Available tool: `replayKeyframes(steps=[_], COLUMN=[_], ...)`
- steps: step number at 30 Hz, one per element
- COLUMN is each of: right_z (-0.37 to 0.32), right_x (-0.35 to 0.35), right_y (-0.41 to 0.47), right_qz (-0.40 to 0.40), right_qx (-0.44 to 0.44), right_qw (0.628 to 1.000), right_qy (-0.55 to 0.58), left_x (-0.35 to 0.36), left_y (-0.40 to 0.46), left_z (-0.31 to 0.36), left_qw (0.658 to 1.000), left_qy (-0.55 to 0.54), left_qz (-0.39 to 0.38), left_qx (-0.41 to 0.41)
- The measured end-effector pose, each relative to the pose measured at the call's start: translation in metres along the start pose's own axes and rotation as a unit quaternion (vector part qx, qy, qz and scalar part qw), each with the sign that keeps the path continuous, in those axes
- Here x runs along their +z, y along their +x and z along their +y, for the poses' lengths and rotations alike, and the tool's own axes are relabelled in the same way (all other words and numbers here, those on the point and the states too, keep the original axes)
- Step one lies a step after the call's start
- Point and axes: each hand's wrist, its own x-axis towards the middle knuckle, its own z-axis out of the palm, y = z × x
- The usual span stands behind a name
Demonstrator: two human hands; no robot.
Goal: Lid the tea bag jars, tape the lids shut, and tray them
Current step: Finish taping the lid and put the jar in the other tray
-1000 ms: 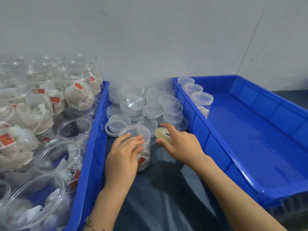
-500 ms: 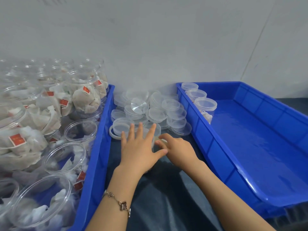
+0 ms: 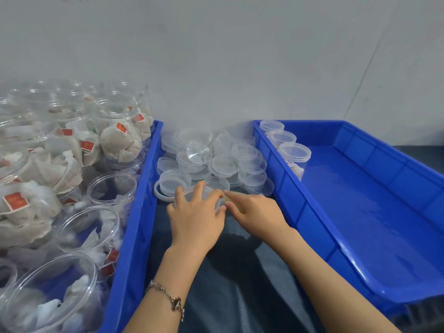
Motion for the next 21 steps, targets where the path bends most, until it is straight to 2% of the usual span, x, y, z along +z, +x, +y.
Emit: replayKeyframes(steps=[5, 9, 13, 16, 18, 21], right_z=[-0.009, -0.010, -0.018, -0.004, 0.003, -0.009], right_x=[0.008, 0.010, 0.015, 0.001, -0.019, -0.032], right_y=[0.009, 0.014, 0.023, 0.044, 0.058, 0.068], right_qz=[0.017, 0.040, 0.015, 0.023, 0.050, 0.104], right_qx=[-0.001, 0.018, 0.033, 0.112, 0.149, 0.091], right_qw=[0.999, 0.999, 0.999, 0.993, 0.988, 0.990], right_qy=[-0.035, -0.014, -0.009, -0.042, 0.007, 0.034], left_x=[0.001, 0.003, -0.006, -0.016, -0.017, -0.020], left_y=[0.003, 0.002, -0.001, -0.024, -0.043, -0.042], left_z=[0.006, 0.010, 0.007, 0.022, 0.035, 0.044], left_qw=[0.999, 0.997, 0.995, 0.994, 0.995, 0.998], left_qy=[-0.013, -0.035, -0.048, -0.083, -0.085, -0.064], left_qz=[0.040, 0.053, 0.049, 0.068, 0.048, 0.020], left_qx=[-0.032, -0.052, -0.071, -0.018, 0.037, 0.019])
